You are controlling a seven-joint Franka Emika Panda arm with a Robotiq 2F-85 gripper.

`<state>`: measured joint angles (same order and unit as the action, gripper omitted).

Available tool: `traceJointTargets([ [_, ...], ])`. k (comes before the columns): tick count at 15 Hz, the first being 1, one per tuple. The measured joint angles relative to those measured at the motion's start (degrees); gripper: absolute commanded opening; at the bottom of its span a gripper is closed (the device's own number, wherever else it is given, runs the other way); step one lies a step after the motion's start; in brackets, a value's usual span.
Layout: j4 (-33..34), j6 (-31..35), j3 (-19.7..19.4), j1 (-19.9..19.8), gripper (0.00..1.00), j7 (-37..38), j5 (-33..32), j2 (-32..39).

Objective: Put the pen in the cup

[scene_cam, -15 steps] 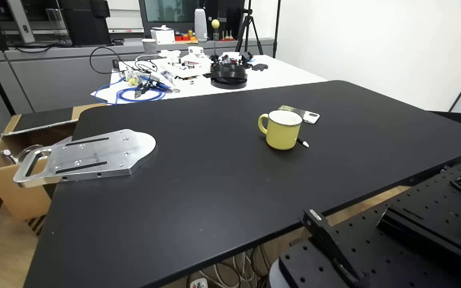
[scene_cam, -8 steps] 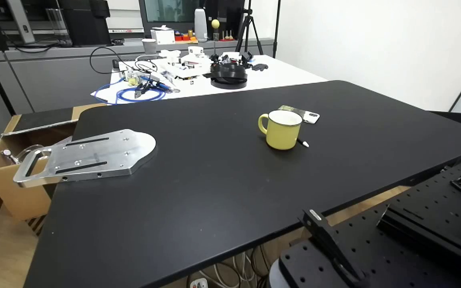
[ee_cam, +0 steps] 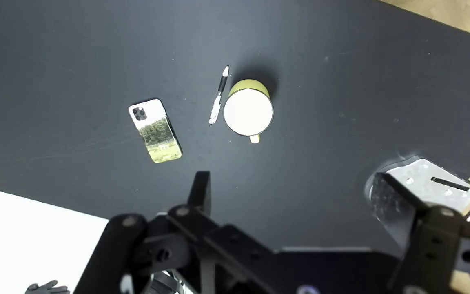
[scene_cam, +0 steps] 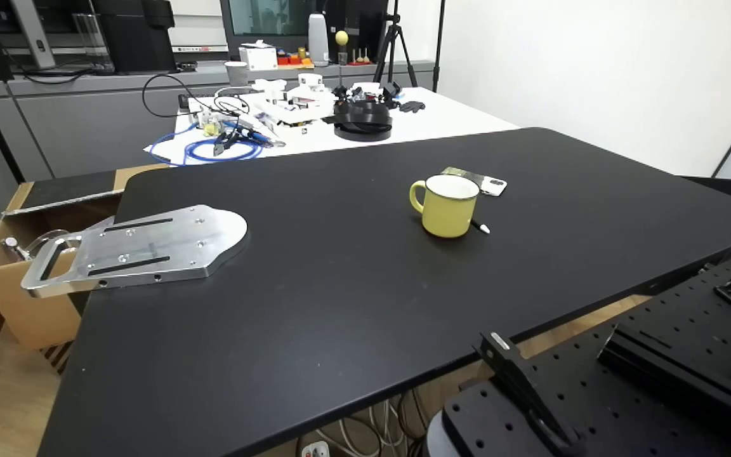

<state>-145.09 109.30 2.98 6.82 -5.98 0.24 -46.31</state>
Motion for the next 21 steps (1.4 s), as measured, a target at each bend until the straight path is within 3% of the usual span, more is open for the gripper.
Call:
traceJointTargets([
  [13, 0.0, 1.4, -0.4, -0.4, 1.0, -0.3, -0.4, 1.0],
  [21, 3.0, 7.4, -5.4, -3.9, 1.0, -5.4, -2.1, 10.6],
])
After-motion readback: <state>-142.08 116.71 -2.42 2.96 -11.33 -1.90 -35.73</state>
